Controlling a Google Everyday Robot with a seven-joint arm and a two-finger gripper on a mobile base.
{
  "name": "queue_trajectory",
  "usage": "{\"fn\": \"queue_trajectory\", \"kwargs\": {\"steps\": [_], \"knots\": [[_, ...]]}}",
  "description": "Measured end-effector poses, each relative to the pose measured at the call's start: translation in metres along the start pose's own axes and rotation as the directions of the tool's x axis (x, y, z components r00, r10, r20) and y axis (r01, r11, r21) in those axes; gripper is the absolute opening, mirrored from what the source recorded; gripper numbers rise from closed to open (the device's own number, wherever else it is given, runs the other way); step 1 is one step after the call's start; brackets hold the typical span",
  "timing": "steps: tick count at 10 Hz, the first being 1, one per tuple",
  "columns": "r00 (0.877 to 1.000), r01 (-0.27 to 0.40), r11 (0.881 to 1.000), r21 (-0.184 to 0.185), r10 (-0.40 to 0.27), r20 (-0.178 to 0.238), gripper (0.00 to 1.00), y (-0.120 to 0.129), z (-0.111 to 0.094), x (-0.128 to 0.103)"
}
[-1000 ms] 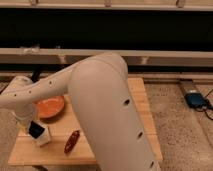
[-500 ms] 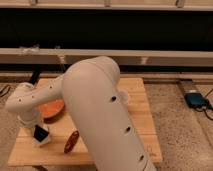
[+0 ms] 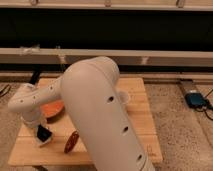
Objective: Place the eraser on the white sponge
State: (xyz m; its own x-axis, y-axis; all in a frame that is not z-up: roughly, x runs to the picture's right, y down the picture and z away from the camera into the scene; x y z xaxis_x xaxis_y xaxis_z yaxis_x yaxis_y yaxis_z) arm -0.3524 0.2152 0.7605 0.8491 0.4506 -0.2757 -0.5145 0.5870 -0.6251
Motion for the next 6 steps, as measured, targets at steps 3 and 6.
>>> {"fn": "queue_trajectory", "kwargs": {"steps": [3, 6], "knots": [[1.0, -0.01, 1.0, 0.003, 0.01, -0.003, 0.73, -0.0043, 0.0, 0.0021], [1.0, -0.001, 1.0, -0.002, 0.001, 0.006, 0.8, -0.0036, -0.0028, 0.0004]]}}
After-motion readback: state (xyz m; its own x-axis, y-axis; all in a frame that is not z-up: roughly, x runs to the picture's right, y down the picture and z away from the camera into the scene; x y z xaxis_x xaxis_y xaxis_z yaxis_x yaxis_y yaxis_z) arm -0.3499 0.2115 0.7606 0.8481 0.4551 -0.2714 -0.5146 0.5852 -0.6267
